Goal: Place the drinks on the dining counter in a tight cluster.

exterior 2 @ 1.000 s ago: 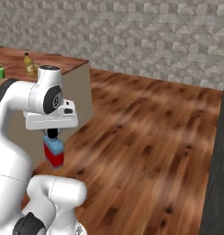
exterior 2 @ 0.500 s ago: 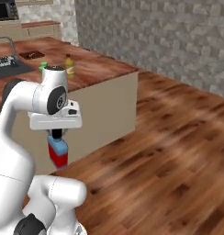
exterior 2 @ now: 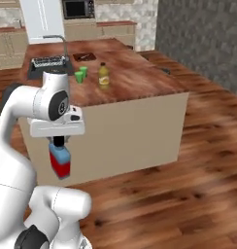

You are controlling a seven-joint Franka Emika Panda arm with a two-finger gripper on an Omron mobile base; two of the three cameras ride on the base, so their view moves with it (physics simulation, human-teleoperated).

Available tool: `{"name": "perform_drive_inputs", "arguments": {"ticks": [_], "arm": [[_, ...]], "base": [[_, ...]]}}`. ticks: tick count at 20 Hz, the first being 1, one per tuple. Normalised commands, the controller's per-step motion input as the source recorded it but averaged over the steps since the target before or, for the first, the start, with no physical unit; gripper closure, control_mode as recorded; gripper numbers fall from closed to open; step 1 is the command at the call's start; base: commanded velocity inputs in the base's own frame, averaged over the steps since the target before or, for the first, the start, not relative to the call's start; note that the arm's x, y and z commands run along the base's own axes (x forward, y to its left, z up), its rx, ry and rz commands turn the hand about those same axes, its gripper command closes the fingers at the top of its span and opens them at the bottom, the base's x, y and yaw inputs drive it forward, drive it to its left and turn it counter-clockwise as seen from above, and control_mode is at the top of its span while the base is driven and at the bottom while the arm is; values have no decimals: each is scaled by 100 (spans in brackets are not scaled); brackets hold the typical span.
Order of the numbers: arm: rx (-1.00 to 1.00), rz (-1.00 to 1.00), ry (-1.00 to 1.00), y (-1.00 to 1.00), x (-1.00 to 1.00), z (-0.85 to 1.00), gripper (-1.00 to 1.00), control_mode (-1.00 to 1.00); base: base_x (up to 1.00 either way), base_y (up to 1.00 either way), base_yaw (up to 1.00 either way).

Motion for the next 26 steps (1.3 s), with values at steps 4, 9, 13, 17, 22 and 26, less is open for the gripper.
{"name": "perform_drive_inputs", "arguments": {"ticks": [4, 9, 13, 17, 22, 26], "arm": [[0, 0, 0, 0, 0, 0, 100, 100], [0, 0, 0, 0, 0, 0, 100, 100], [0, 0, 0, 0, 0, 0, 100, 100], [0, 0, 0, 0, 0, 0, 100, 100], [0, 0, 0, 0, 0, 0, 100, 100], [0, 0, 0, 0, 0, 0, 100, 100]], "base": [[95, -96, 43], [100, -100, 40], [100, -98, 36], [100, -98, 21], [100, -58, 2], [85, -8, 0]]}}
